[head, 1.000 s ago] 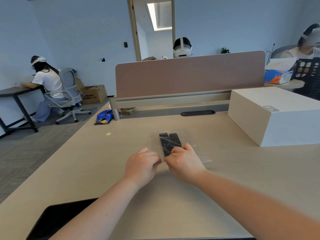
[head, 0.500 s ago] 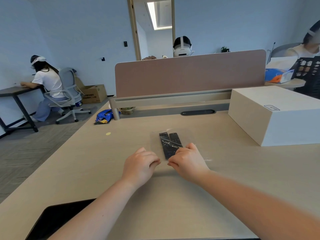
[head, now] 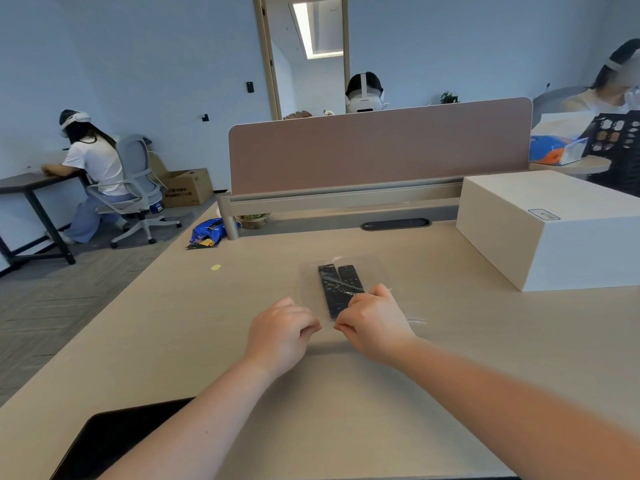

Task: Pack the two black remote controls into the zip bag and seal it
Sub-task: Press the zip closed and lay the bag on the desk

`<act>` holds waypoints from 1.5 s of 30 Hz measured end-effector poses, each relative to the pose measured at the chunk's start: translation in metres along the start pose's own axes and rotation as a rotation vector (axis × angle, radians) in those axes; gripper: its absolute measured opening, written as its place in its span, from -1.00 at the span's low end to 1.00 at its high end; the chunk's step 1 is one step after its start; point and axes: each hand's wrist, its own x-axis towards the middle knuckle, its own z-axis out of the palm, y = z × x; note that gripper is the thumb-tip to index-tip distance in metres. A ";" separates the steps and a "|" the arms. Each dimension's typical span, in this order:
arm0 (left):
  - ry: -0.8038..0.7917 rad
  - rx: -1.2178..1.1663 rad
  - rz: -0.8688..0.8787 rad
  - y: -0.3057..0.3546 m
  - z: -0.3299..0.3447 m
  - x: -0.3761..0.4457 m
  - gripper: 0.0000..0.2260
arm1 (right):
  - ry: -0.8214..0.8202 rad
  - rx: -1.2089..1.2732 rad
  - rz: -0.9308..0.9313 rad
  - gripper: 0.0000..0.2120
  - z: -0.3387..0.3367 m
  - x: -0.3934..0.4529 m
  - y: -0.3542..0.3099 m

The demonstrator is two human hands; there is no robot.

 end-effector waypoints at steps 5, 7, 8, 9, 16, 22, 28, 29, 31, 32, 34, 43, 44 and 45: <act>-0.020 0.055 0.025 0.004 -0.003 0.001 -0.94 | -0.058 -0.165 -0.129 -0.75 -0.001 -0.002 0.006; -0.011 0.068 0.026 0.007 -0.004 0.002 -0.93 | -0.061 -0.197 -0.165 -0.73 -0.004 -0.005 0.012; -0.008 0.070 0.027 0.008 -0.004 0.002 -0.91 | -0.062 -0.214 -0.183 -0.73 -0.006 -0.007 0.016; -0.005 0.073 0.026 0.008 -0.004 0.002 -0.87 | -0.066 -0.230 -0.195 -0.72 -0.008 -0.010 0.020; -0.031 0.075 0.009 0.008 -0.006 -0.004 -0.71 | -0.066 -0.302 -0.176 -0.74 -0.020 -0.048 0.065; -0.076 0.075 0.026 0.011 -0.004 -0.009 -0.92 | -0.182 -0.223 -0.093 -0.69 -0.018 -0.073 0.086; -0.149 0.091 0.029 0.016 -0.004 -0.009 -0.91 | -0.301 -0.079 -0.046 -0.52 -0.021 -0.087 0.091; -0.155 0.105 0.039 0.015 -0.004 -0.010 -0.91 | -0.351 -0.029 -0.030 -0.52 -0.025 -0.087 0.089; -0.180 0.093 0.077 0.013 -0.002 -0.013 -0.89 | -0.447 0.060 0.054 -0.51 -0.034 -0.091 0.085; -0.212 0.057 0.075 0.011 -0.004 -0.014 -0.85 | -0.420 0.116 0.102 -0.51 -0.039 -0.092 0.083; -0.209 0.002 0.079 0.004 -0.008 -0.020 -0.61 | -0.266 0.168 0.220 -0.53 -0.044 -0.093 0.081; -0.205 -0.261 -0.648 -0.012 0.014 0.020 -0.81 | -0.343 0.601 0.983 -0.71 -0.008 -0.028 0.111; -0.245 -0.276 -0.738 -0.015 0.022 0.028 -0.80 | -0.362 0.615 0.983 -0.74 -0.003 -0.019 0.114; -0.272 -0.294 -0.802 -0.017 0.029 0.036 -0.79 | -0.371 0.622 0.976 -0.74 0.000 -0.011 0.115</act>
